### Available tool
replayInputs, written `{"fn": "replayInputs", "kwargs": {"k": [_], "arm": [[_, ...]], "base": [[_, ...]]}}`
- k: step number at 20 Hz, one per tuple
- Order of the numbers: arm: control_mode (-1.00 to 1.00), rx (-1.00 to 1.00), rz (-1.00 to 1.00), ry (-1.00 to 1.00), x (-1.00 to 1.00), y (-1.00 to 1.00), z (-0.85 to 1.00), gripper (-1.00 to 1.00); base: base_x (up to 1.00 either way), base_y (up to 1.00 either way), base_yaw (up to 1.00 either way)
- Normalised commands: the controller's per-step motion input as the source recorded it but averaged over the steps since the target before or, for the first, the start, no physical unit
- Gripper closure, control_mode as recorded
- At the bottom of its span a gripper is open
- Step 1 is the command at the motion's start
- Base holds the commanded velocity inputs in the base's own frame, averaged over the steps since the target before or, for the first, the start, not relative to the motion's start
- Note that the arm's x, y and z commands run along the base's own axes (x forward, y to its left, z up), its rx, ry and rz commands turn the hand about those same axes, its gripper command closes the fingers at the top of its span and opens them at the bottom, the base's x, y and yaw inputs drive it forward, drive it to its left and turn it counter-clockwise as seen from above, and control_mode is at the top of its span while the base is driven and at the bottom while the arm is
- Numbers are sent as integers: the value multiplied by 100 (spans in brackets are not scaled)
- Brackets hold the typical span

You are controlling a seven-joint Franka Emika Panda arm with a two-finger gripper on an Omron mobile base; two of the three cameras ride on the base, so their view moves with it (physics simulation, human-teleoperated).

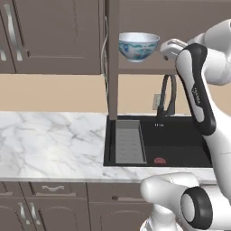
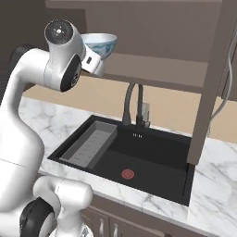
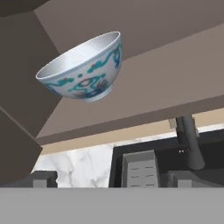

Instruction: Pick up the bowls from the cabinet and place each bowl in front of a stool on the dining counter.

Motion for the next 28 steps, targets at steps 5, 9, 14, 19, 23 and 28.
{"fn": "replayInputs", "kwargs": {"k": [5, 9, 14, 19, 23, 28], "arm": [[-100, 0, 0, -12, 48, 0, 8, -100], [-100, 1, 0, -1, 41, 0, 24, -100], [-100, 0, 0, 2, 31, 0, 37, -100], [-100, 0, 0, 3, 35, 1, 12, -100], [-100, 1, 0, 0, 41, 6, -2, -100], [-100, 1, 0, 0, 40, 14, -9, -100]], "base": [[0, 0, 0], [0, 0, 0], [0, 0, 0], [0, 0, 0], [0, 0, 0], [0, 0, 0]]}}
